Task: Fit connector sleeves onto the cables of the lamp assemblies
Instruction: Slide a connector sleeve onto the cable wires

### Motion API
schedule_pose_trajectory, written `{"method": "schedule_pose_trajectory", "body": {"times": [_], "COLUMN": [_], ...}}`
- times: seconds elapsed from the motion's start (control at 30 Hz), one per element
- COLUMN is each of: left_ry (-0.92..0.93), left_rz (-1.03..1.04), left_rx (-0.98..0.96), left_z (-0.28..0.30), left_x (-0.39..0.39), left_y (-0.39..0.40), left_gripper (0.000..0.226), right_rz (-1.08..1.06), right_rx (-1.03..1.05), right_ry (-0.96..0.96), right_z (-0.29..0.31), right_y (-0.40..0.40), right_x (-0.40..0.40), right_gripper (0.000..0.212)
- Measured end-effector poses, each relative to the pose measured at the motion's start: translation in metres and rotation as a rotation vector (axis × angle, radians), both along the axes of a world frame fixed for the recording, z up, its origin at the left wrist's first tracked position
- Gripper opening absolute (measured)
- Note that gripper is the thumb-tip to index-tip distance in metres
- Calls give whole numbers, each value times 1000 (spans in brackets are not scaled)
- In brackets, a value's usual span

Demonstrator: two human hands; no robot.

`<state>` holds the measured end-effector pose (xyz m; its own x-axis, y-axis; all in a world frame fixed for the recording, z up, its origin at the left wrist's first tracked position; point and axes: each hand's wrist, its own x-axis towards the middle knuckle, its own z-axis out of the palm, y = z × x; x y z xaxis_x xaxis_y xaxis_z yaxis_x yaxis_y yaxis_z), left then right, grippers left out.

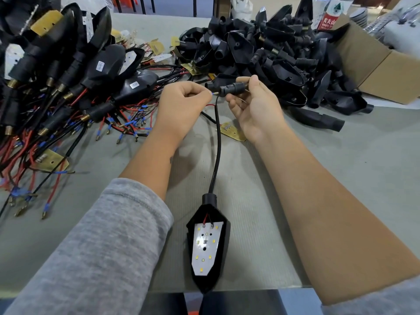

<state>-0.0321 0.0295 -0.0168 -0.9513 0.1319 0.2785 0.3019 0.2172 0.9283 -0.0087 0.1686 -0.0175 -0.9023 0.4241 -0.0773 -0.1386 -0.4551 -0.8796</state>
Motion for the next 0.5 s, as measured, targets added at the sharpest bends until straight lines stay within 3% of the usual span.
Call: {"method": "schedule_pose_trajectory", "body": {"times": [0.5], "left_ry": [41], "left_rz": [-4], "left_rx": [-5], "left_z": [-3], "left_x": [-1], "left_y": [-2], "left_gripper": [12], "right_rz": [86], "right_rx": [111], "right_ry": [46], "right_z": [2], "right_y": [-1], "right_x": [5], "right_gripper": [31]}}
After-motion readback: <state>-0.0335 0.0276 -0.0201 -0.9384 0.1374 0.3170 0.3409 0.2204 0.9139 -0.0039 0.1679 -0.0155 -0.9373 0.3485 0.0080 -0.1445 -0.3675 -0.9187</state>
